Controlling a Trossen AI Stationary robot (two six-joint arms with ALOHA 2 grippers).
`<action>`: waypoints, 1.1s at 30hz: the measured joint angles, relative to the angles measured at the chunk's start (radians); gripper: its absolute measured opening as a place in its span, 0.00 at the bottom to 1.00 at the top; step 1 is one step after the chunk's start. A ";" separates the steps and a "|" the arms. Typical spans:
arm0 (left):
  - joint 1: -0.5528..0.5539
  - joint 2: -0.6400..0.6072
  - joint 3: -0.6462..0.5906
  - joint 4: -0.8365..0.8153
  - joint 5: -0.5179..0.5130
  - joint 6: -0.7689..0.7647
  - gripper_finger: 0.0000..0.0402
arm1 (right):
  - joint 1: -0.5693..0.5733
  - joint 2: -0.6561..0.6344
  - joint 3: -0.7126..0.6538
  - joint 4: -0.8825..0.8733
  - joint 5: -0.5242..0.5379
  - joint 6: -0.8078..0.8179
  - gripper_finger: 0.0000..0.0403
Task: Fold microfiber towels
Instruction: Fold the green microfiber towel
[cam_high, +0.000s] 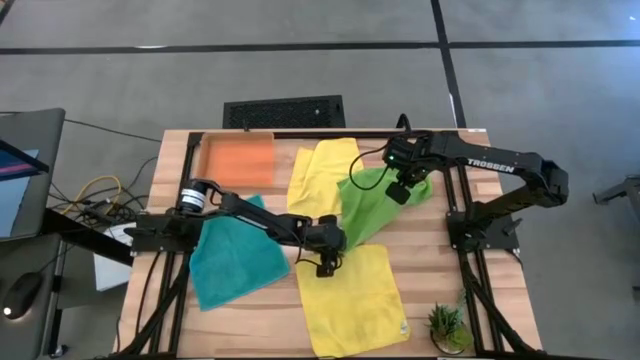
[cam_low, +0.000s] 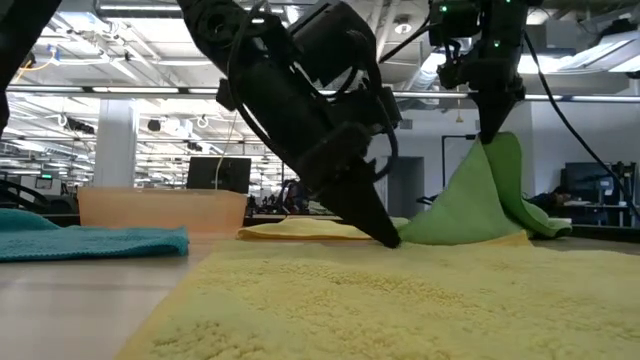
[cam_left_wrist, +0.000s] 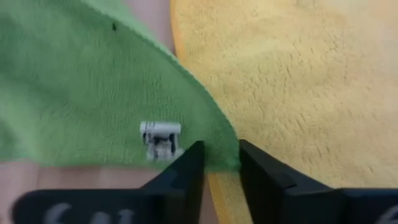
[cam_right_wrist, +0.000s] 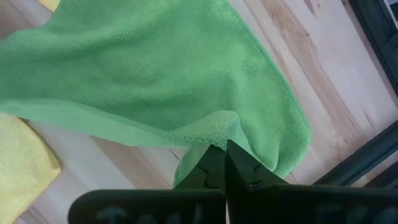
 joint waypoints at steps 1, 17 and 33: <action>0.002 -0.010 0.000 -0.014 0.000 0.000 0.16 | 0.000 0.000 0.000 0.000 0.000 0.000 0.02; 0.072 -0.174 0.000 -0.181 0.013 -0.076 0.00 | 0.024 0.000 0.001 -0.103 -0.009 -0.024 0.02; 0.129 -0.395 0.000 -0.403 -0.129 -0.134 0.00 | 0.284 0.000 0.001 -0.203 -0.206 -0.124 0.02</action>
